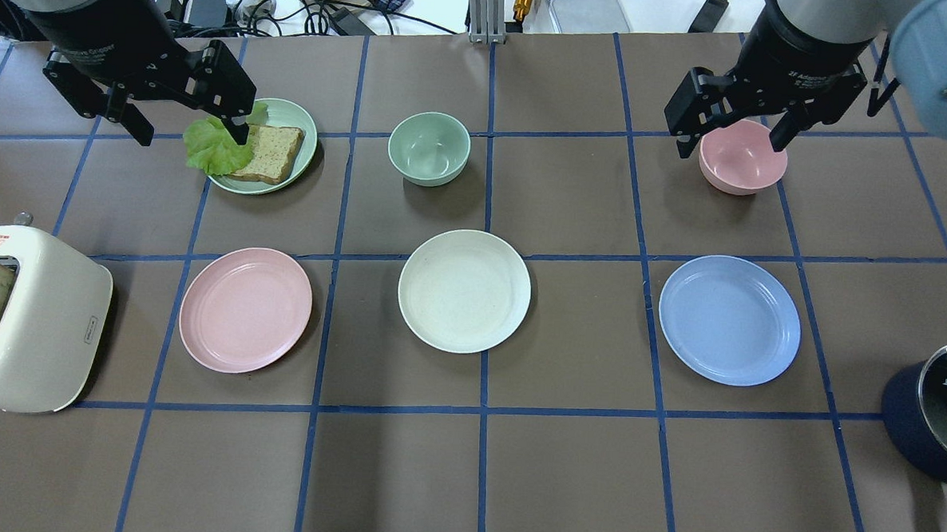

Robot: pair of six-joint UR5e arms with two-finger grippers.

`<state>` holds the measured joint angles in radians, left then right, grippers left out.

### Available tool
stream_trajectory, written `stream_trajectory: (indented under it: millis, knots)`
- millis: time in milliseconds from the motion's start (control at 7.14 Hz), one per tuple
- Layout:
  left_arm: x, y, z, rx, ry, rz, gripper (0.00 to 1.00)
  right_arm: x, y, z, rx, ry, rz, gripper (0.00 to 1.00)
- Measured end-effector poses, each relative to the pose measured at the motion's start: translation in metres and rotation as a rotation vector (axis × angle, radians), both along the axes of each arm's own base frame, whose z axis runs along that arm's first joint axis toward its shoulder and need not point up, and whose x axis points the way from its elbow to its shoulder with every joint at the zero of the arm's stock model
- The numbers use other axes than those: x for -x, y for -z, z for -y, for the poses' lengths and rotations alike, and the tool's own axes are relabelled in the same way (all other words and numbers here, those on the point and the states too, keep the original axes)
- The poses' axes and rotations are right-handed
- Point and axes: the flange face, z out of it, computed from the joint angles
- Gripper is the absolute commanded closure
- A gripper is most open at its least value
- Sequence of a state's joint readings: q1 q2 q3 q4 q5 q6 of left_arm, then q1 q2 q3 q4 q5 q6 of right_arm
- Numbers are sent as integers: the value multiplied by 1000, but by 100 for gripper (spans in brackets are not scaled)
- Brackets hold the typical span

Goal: Stack three plates with pink and blue
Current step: 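Grasp the pink plate rim with the left gripper while the right arm moves out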

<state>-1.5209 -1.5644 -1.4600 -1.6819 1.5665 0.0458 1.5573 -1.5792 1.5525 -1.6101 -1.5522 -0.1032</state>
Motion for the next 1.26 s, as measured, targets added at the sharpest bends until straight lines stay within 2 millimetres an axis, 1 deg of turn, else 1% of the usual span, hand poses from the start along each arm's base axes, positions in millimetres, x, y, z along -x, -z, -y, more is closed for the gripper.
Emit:
stream_trajectory:
  millis: [140, 280, 420, 560, 840, 980, 1260]
  knots:
    - [0, 1, 0, -2, 1, 1, 0, 0, 0, 0, 0, 0, 0, 0]
    - [0, 8, 0, -16, 2, 0, 0, 0, 0, 0, 0, 0, -1, 0]
    - [0, 31, 2, -48, 7, 0, 0, 0, 0, 0, 0, 0, -1, 0]
    - [-2, 66, 0, -81, 12, 0, 0, 0, 0, 0, 0, 0, -1, 0]
    - [0, 137, -12, -124, 14, -2, 0, 0, 0, 0, 0, -1, 0, 0]
    - [2, 175, -16, -105, 19, -1, 0, 0, 0, 0, 1, -1, 0, 0]
    - [2, 245, -30, -20, 49, 3, 0, 0, 0, 1, 1, -1, 0, 0]
